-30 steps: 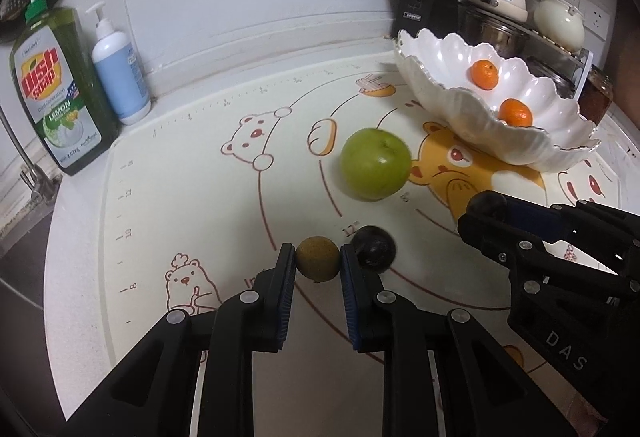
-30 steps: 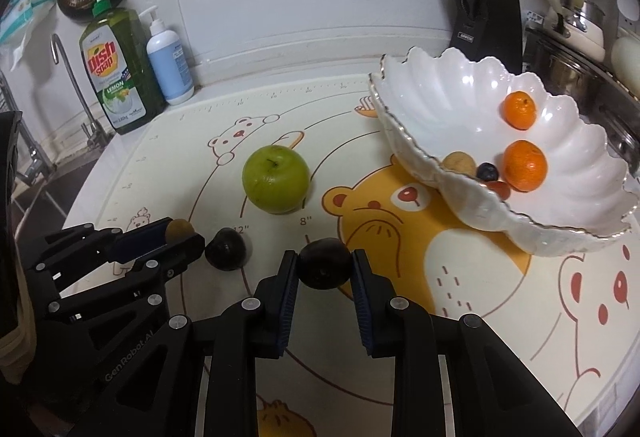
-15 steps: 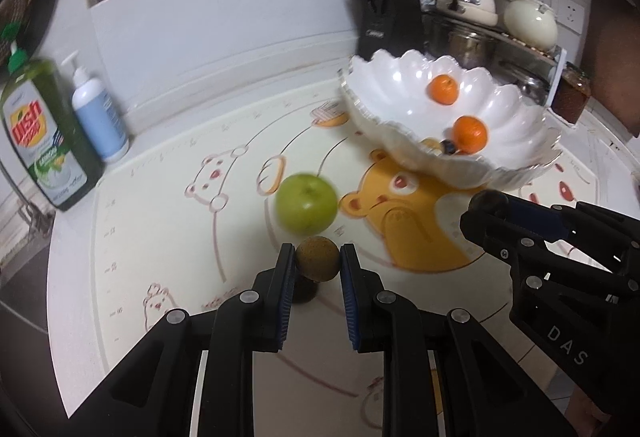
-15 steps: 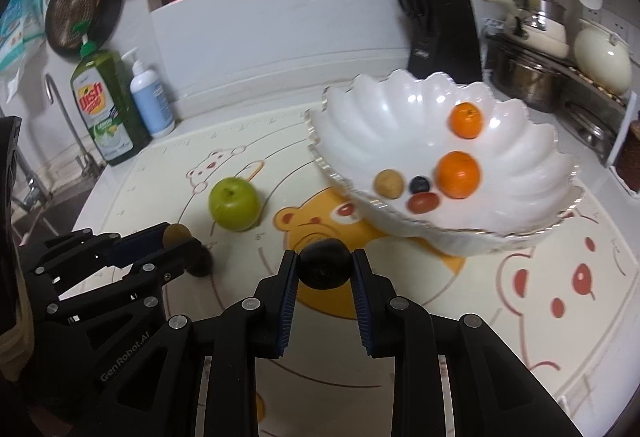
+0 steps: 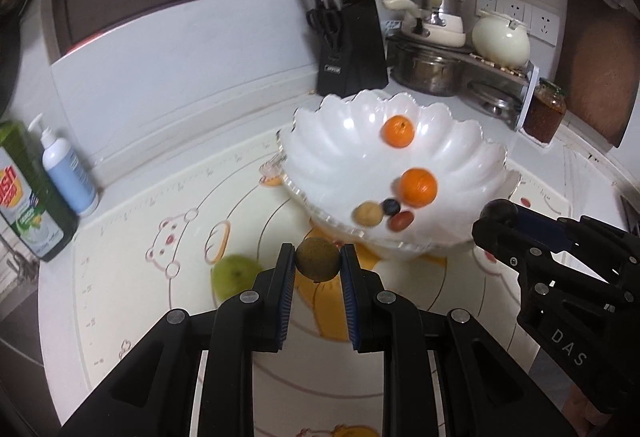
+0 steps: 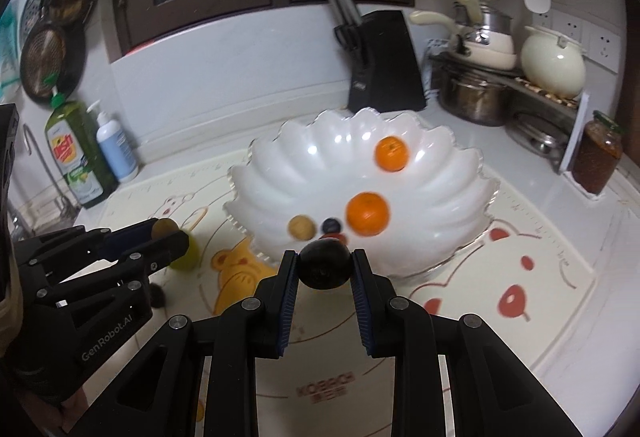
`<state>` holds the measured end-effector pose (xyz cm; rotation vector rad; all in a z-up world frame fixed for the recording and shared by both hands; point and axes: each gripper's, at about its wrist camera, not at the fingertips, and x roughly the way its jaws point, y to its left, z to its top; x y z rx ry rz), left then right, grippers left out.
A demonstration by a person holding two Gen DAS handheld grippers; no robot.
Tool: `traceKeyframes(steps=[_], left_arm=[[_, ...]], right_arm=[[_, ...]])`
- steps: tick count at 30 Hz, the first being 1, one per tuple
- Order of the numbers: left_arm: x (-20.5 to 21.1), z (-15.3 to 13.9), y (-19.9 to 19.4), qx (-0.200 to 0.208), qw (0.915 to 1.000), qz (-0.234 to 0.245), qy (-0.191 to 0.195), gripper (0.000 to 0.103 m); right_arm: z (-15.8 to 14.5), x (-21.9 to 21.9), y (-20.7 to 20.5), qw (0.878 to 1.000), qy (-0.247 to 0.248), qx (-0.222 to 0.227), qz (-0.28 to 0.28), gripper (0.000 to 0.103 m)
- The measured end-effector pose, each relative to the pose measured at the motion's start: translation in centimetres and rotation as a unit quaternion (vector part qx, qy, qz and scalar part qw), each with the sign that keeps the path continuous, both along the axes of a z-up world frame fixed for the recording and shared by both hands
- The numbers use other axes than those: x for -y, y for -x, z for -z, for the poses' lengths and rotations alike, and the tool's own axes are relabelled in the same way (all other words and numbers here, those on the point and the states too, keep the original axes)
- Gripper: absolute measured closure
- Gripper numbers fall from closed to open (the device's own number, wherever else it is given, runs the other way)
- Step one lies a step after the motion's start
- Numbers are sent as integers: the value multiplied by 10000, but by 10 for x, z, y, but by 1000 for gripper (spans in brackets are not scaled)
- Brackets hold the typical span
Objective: Organize fruits
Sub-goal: 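Carry the dark plum and kiwi over the white bowl with both tools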
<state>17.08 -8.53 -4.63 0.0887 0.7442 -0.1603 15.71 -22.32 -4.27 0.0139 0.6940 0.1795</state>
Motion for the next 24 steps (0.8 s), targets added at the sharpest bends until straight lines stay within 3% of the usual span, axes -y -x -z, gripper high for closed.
traceKeyframes(steps=[24], left_arm=[[39, -10, -55, 73, 9999, 94, -57, 80]], right_arm=[[-15, 44, -39, 9986, 86, 212, 475, 75]])
